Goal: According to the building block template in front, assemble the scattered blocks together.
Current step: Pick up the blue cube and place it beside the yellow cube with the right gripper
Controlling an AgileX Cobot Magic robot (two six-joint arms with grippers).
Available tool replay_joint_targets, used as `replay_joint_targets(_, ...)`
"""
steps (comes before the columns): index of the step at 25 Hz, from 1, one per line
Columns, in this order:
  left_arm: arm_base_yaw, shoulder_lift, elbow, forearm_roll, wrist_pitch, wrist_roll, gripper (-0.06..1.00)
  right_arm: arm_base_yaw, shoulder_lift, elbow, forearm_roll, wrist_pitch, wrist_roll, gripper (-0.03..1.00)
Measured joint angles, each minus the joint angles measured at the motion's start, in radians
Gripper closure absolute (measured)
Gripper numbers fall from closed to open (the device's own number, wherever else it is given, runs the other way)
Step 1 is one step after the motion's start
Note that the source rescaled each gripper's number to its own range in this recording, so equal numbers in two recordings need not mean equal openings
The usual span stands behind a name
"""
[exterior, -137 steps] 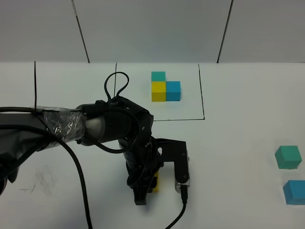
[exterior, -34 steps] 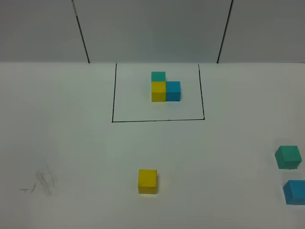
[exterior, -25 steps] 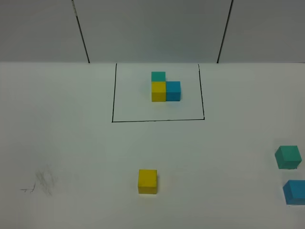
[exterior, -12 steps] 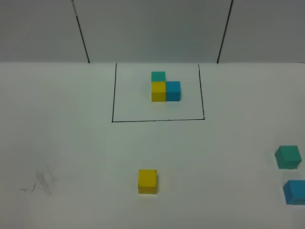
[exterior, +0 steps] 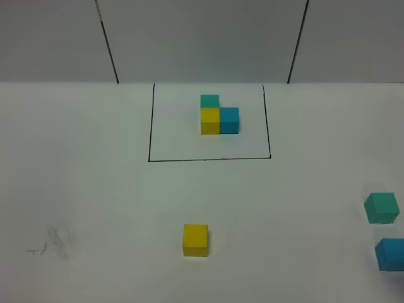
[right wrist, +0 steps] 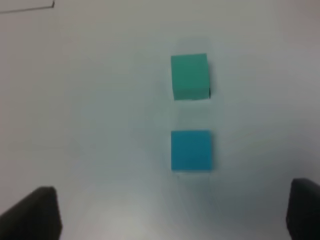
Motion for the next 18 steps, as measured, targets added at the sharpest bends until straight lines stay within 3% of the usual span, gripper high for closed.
replay_joint_targets(10,0.0,0.0,0.0,0.0,0.0,0.0,0.83,0.09,0.382,-0.003,-0.115,-0.129,0.054,0.11)
replay_joint_targets(18,0.0,0.0,0.0,0.0,0.0,0.0,0.83,0.096,0.557,-0.004,-0.162,-0.201,0.123,0.11)
